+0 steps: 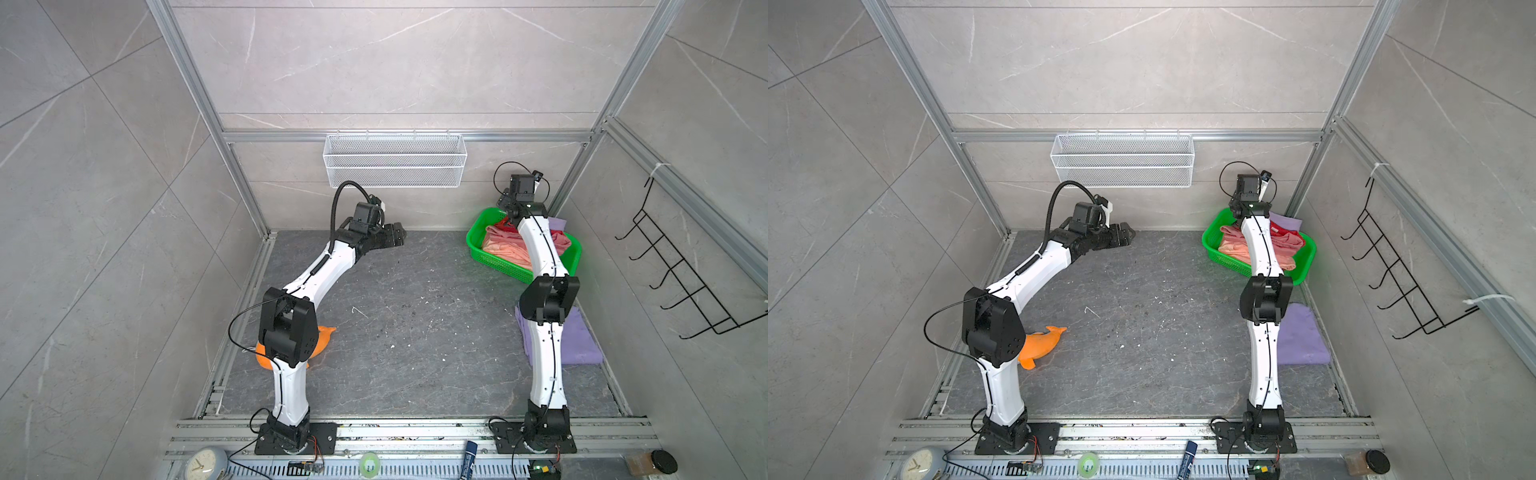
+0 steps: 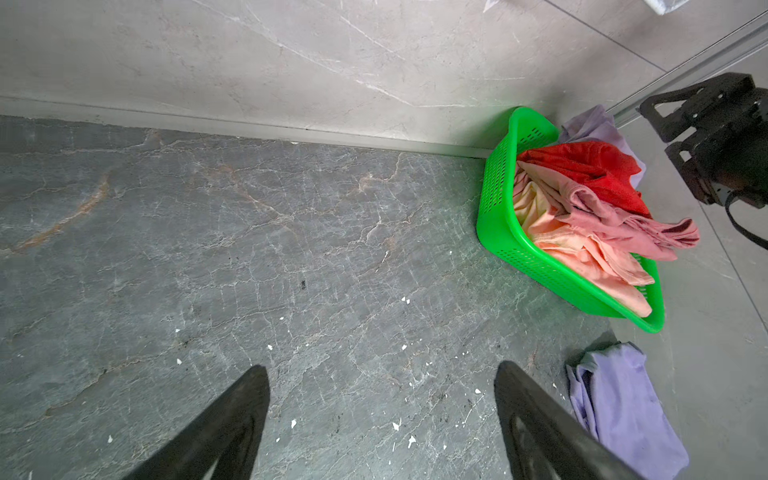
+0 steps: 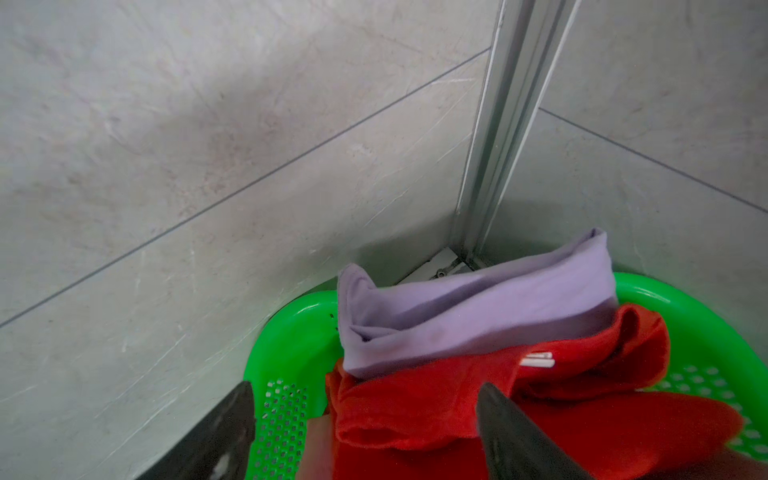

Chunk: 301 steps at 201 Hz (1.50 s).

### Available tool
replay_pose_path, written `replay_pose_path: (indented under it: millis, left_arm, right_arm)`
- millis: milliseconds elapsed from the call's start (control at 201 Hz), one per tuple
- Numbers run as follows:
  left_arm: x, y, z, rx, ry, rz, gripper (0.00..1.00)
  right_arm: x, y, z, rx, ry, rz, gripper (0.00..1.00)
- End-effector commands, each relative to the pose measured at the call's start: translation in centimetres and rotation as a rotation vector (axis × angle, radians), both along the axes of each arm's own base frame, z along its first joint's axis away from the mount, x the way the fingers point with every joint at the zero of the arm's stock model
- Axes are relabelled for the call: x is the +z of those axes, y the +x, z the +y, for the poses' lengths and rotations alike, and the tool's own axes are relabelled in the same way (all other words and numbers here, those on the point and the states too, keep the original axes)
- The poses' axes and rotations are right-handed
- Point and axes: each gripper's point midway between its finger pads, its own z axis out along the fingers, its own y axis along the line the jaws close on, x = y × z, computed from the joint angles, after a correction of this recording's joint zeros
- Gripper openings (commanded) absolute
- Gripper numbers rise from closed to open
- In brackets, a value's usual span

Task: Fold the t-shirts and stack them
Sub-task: 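Raise the right arm and reach the right gripper into the green basket, then grasp the red t-shirt in the basket with the right gripper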

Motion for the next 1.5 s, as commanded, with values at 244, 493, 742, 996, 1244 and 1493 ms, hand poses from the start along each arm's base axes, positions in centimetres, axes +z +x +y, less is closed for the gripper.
replay_pose_path:
  millis: [244,493,742,996,1244,1493]
  left_arm:
    - [1.2,0.8,0.0,0.023,0.026,-0.033,0.87]
    - [1.4,1.0,0.1,0.031,0.029,-0.039,0.87]
    - [1.8,0.8,-0.1,0.014,0.032,-0.051,0.87]
    - [2.6,0.4,-0.5,-0.029,0.024,-0.084,0.87]
    - [3.3,-0.4,-1.5,-0.110,-0.011,-0.108,0.87]
    - [4.3,-0.8,-1.6,-0.151,-0.046,-0.129,0.88]
  right_arm:
    - [-8.7,-2.5,-1.1,-0.076,-0.019,0.264,0.79]
    - [-10.3,-3.2,-1.6,-0.117,-0.020,0.310,0.33]
    - [-3.9,-4.4,-2.5,-0.174,-0.045,0.217,0.02]
    - [5.4,-7.7,-2.1,-0.193,-0.013,0.086,0.00]
    - [9.8,-11.0,2.4,-0.127,0.043,0.040,0.00]
    - [16.0,-14.6,11.4,0.097,0.050,-0.063,0.00]
